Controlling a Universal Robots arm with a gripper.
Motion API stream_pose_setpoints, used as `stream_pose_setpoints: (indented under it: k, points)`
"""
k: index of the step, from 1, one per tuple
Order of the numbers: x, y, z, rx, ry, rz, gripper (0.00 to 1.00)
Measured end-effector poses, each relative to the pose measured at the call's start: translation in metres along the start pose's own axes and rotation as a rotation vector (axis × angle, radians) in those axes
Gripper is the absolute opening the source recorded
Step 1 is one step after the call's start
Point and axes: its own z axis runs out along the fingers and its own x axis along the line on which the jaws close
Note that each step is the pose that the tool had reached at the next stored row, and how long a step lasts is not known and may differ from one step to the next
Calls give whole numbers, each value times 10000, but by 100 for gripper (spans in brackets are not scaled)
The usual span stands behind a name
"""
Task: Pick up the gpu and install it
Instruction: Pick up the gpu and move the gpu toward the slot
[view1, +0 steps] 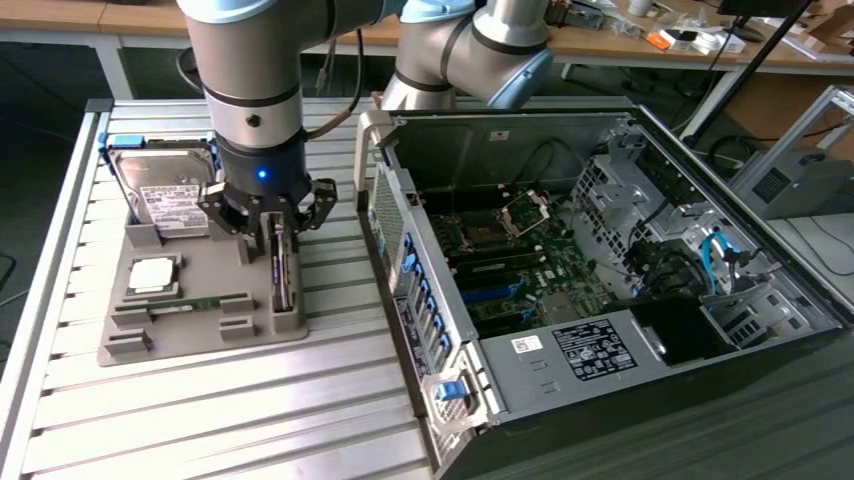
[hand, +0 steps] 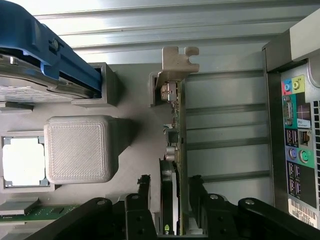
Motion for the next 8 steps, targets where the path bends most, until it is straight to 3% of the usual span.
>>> stream_pose_setpoints:
  k: [3,8]
  points:
    - [0,0,0,0,0,-1,28]
    - [0,0,0,0,0,0,27]
